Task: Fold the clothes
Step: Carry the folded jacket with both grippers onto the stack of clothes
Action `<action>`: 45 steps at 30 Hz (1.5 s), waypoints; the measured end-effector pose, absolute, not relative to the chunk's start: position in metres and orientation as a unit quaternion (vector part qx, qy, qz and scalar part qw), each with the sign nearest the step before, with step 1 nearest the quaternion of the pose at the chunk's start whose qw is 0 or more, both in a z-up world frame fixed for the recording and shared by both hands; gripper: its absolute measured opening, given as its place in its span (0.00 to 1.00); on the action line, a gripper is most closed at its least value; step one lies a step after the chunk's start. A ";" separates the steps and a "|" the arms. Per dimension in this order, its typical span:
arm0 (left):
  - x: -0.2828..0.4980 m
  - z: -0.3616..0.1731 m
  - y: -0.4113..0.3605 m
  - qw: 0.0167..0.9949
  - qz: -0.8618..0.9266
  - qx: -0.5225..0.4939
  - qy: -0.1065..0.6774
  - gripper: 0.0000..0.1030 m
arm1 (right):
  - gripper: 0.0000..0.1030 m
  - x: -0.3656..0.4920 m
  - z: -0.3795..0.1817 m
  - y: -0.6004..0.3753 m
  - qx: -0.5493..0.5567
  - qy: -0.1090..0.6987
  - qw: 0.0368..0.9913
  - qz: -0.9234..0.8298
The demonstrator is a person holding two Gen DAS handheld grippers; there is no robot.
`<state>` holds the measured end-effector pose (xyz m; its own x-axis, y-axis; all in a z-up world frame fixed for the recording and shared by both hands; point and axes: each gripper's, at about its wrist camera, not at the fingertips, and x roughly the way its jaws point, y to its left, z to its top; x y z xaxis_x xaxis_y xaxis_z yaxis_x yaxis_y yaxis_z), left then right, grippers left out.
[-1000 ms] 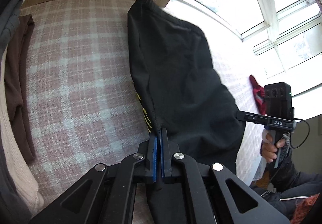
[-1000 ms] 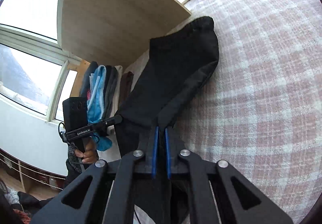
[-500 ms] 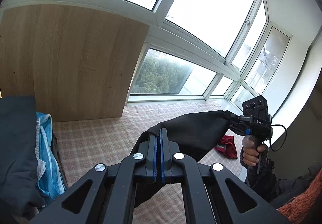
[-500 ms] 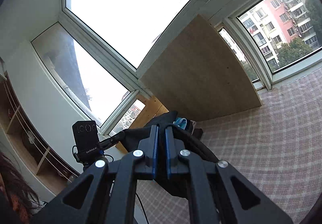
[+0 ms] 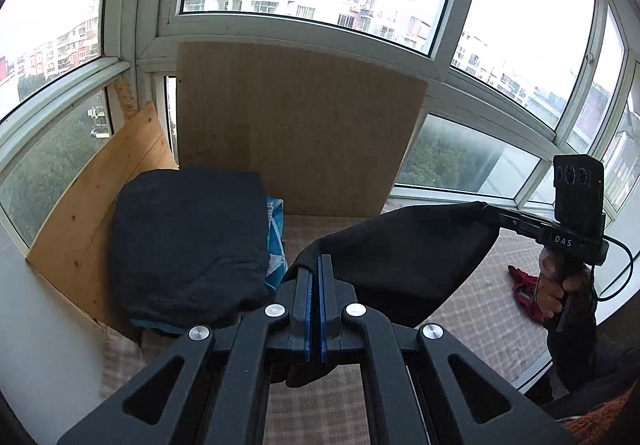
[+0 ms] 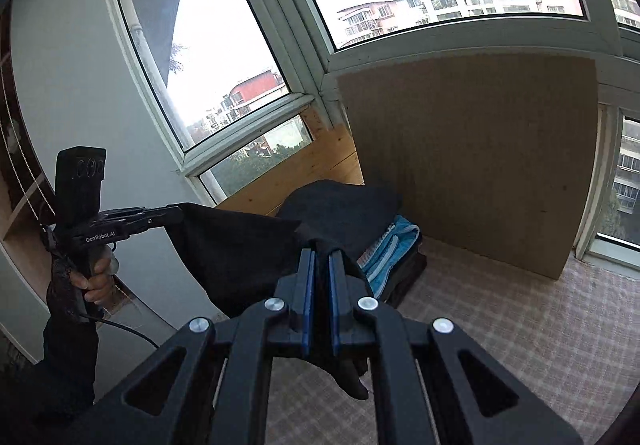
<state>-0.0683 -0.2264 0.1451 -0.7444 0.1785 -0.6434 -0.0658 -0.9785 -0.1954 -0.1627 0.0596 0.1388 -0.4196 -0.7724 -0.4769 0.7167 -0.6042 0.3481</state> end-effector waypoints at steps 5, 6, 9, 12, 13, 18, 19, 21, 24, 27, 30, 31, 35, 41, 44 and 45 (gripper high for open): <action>-0.085 0.175 -0.302 0.052 0.940 -0.334 -0.051 0.02 | 0.07 -0.193 0.149 -0.025 0.316 -0.040 0.424 -0.848; -0.097 0.175 -0.319 0.047 0.939 -0.336 -0.049 0.02 | 0.07 -0.205 0.146 -0.041 0.323 -0.040 0.415 -0.850; -0.136 0.165 -0.368 0.018 0.935 -0.351 -0.040 0.02 | 0.07 -0.246 0.130 -0.083 0.350 -0.041 0.391 -0.850; -0.190 0.129 -0.404 -0.006 0.923 -0.383 -0.037 0.02 | 0.07 -0.289 0.106 -0.112 0.376 -0.034 0.359 -0.853; -0.207 0.117 -0.413 -0.012 0.919 -0.393 -0.038 0.02 | 0.07 -0.304 0.098 -0.118 0.385 -0.034 0.349 -0.854; -0.279 0.059 -0.433 -0.012 0.901 -0.431 -0.038 0.02 | 0.07 -0.369 0.056 -0.128 0.427 -0.047 0.311 -0.848; -0.288 0.051 -0.434 -0.016 0.897 -0.439 -0.039 0.02 | 0.07 -0.380 0.048 -0.130 0.434 -0.046 0.307 -0.846; -0.306 0.034 -0.437 -0.024 0.889 -0.455 -0.043 0.02 | 0.07 -0.398 0.030 -0.134 0.451 -0.047 0.306 -0.837; -0.333 0.008 -0.442 -0.035 0.876 -0.479 -0.048 0.07 | 0.14 -0.421 0.006 -0.137 0.485 -0.050 0.311 -0.816; -0.356 -0.013 -0.446 -0.044 0.864 -0.498 -0.051 0.10 | 0.15 -0.426 -0.002 -0.126 0.493 -0.078 0.330 -0.801; -0.357 -0.012 -0.446 -0.049 0.864 -0.499 -0.039 0.11 | 0.18 -0.420 0.008 -0.105 0.480 -0.103 0.338 -0.803; -0.356 -0.010 -0.446 -0.052 0.865 -0.498 -0.034 0.11 | 0.22 -0.417 0.012 -0.097 0.474 -0.114 0.340 -0.804; -0.353 -0.002 -0.447 -0.060 0.868 -0.493 -0.012 0.26 | 0.26 -0.403 0.031 -0.076 0.430 -0.149 0.345 -0.821; -0.339 0.017 -0.446 -0.080 0.879 -0.470 0.010 0.32 | 0.07 -0.363 0.031 -0.148 0.393 0.030 0.379 -0.837; -0.320 0.027 -0.434 -0.049 0.893 -0.448 0.001 0.26 | 0.07 -0.356 0.017 -0.176 0.391 0.084 0.381 -0.833; -0.315 0.026 -0.427 -0.027 0.894 -0.446 -0.003 0.26 | 0.07 -0.358 0.012 -0.184 0.392 0.092 0.379 -0.834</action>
